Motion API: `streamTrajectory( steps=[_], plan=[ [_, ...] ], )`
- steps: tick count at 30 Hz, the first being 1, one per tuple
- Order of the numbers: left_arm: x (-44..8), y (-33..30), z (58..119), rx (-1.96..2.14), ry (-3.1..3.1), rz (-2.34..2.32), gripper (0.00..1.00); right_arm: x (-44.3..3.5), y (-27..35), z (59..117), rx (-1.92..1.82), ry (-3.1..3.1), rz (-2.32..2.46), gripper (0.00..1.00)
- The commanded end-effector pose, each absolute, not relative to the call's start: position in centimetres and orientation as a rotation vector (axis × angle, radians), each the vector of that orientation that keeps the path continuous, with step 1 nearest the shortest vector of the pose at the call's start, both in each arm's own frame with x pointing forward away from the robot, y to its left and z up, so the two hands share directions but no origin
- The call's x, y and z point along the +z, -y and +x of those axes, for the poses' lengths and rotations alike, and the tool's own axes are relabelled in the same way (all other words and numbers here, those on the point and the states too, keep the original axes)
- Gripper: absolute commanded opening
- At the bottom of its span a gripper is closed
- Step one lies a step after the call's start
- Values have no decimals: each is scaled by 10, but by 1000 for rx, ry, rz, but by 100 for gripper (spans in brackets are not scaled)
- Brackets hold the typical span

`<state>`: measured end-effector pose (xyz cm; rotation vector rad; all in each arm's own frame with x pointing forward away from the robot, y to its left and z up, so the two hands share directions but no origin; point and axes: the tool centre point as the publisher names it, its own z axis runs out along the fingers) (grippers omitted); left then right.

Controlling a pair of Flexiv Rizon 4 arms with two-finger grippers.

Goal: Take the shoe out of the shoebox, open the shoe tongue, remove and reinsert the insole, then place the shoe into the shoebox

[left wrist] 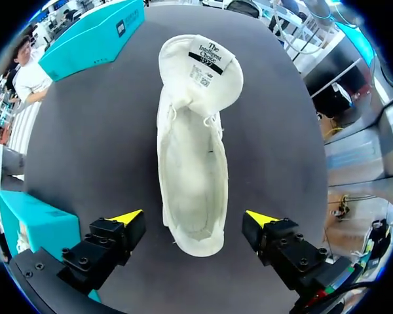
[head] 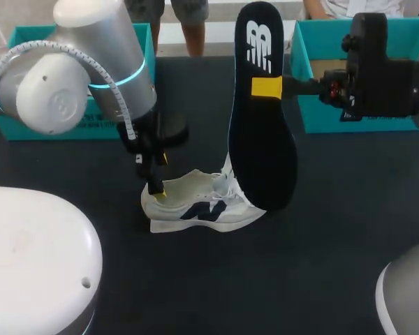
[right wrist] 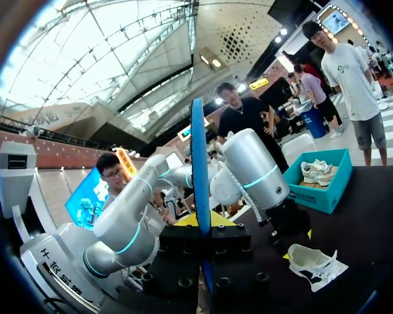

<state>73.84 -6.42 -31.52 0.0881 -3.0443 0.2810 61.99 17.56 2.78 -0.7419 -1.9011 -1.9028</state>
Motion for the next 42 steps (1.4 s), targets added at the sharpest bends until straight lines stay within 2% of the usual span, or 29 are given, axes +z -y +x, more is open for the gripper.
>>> streamTrajectory(
  steps=[1, 8, 22, 24, 28, 32, 34, 36, 39, 41, 42],
  plan=[
    [-315, 61, 735, 289, 3051, 88, 100, 28, -180, 622, -1899, 1902, -744, 0],
    [-316, 64, 736, 289, 3045, 69, 100, 28, -180, 622, -1899, 1902, -744, 0],
    [-333, 111, 791, 313, 3048, 27, 100, 28, -180, 622, -1899, 1902, -744, 0],
    [-340, 116, 795, 295, 3050, 27, 94, 28, -180, 622, -1899, 1902, -744, 0],
    [-347, 121, 792, 280, 3036, 0, 95, 28, -180, 622, -1899, 1902, -744, 0],
    [-352, 124, 788, 284, 3020, -11, 80, 28, -180, 622, -1899, 1902, -744, 0],
    [-357, 126, 787, 271, 3013, -20, 81, 28, -180, 622, -1899, 1902, -744, 0],
    [-361, 128, 787, 264, 3010, -21, 66, 28, -180, 622, -1899, 1902, -744, 0],
    [-366, 129, 785, 251, 2997, -19, 74, 28, -180, 622, -1899, 1902, -744, 0],
    [-369, 131, 783, 246, 2984, -25, 73, 28, -180, 622, -1899, 1902, -744, 0],
    [-370, 131, 782, 247, 2977, -31, 69, 28, -180, 622, -1899, 1902, -744, 0]
  ],
)
